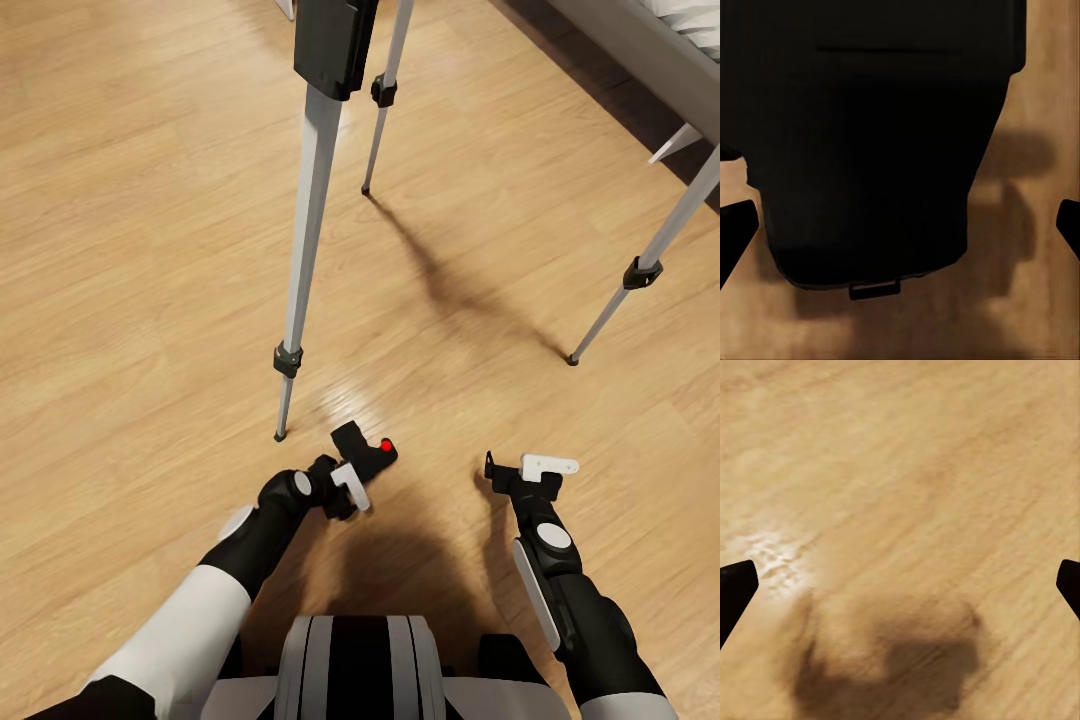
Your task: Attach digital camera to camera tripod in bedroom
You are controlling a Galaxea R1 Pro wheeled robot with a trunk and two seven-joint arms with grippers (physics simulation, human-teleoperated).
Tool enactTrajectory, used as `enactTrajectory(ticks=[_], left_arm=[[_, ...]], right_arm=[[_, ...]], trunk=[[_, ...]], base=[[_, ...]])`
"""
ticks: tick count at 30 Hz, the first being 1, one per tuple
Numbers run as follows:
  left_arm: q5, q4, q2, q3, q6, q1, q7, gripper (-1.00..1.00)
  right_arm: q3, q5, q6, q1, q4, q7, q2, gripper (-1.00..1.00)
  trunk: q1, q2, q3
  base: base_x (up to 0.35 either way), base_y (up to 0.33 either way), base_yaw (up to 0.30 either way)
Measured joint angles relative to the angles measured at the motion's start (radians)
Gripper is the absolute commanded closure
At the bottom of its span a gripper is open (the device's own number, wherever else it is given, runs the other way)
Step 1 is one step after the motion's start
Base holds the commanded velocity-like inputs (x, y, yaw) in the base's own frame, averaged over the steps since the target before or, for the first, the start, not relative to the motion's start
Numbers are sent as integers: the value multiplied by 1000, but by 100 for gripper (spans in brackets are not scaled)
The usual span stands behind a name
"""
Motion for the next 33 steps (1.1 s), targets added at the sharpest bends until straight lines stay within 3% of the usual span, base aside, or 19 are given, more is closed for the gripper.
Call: enactTrajectory(ticks=[33], left_arm=[[-6, 5, 0, 2, 4, -19, 0, -100]], right_arm=[[1, 0, 0, 0, 1, 0, 0, -100]], trunk=[[0, 0, 0]], base=[[0, 0, 0]])
